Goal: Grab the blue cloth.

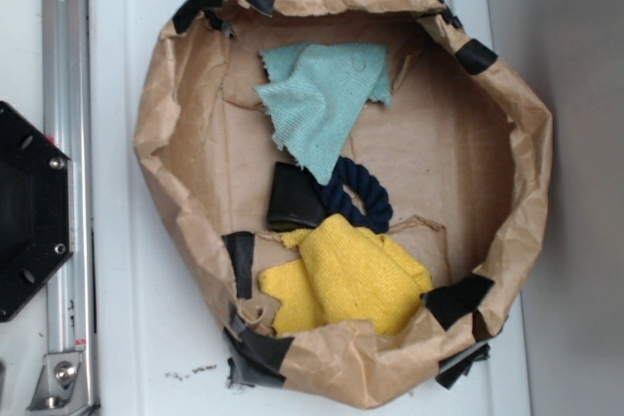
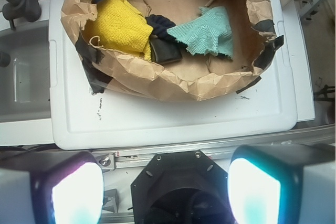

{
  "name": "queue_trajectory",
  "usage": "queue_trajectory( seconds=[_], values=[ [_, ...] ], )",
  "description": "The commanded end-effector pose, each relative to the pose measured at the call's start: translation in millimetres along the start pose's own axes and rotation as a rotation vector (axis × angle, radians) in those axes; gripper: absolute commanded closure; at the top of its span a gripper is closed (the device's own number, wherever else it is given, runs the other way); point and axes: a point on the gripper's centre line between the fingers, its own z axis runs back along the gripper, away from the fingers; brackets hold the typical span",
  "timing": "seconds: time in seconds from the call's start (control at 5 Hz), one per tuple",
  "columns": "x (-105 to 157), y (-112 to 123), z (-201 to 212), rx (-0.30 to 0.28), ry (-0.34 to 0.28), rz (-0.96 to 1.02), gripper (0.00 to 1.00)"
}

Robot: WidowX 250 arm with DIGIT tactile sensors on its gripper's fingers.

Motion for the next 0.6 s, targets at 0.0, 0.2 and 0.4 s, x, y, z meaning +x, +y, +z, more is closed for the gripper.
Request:
queue_trajectory(
  seconds=[0.0,0.2,0.4],
  values=[
    [0.0,0.0,0.0,0.0,0.0,0.0,0.0],
    [48.7,36.2,-31.3,0.009,-0.043,0.079,0.0],
    [94.7,48.3,-66.5,0.047,-0.101,0.138,0.0]
  ],
)
